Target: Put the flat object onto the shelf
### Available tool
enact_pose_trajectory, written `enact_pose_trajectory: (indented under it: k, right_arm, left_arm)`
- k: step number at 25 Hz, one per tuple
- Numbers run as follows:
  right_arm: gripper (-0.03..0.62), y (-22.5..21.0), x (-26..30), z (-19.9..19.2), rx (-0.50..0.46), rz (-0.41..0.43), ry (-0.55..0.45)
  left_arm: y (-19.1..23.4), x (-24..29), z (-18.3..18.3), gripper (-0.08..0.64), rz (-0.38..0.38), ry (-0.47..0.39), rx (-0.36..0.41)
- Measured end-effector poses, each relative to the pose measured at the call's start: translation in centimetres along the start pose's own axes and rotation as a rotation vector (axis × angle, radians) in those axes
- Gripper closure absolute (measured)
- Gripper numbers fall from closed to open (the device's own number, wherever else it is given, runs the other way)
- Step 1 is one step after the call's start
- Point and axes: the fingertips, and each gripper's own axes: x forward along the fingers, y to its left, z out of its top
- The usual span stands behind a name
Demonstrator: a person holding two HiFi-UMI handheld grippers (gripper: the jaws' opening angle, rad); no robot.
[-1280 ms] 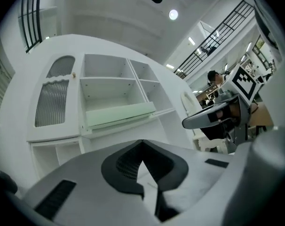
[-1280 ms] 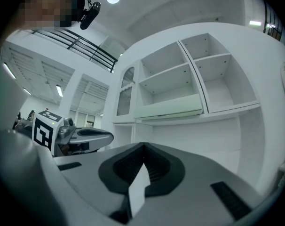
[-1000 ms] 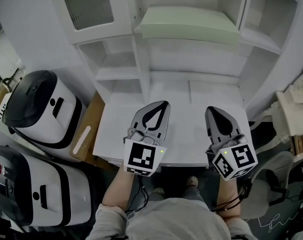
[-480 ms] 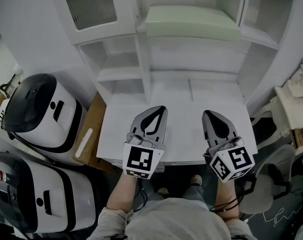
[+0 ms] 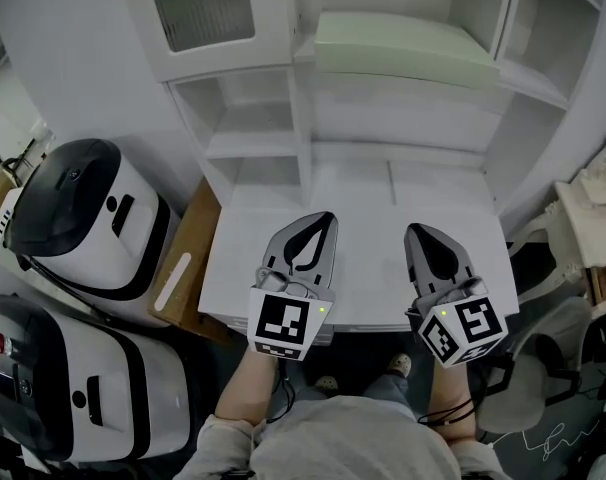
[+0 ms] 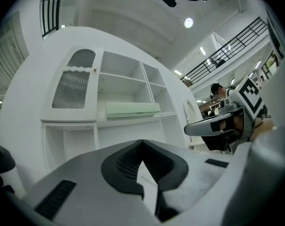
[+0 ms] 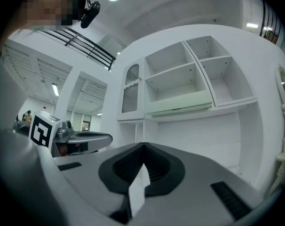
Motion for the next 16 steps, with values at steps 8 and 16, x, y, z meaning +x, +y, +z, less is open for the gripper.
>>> enact_pose_trajectory:
  k: [8, 16]
  right_arm:
    - [0.583, -0.01, 0.24, 0.37, -0.006, -0.005, -0.008]
    - [0.583, -0.46, 0.17, 0.4, -0.006, -0.009, -0.007]
  left_arm:
    - [0.18, 0.12, 0.15, 0.546, -0.001, -0.004, -0.028]
    - [0.23, 0.61, 0.18, 0.546, 0.004, -0.002, -0.087]
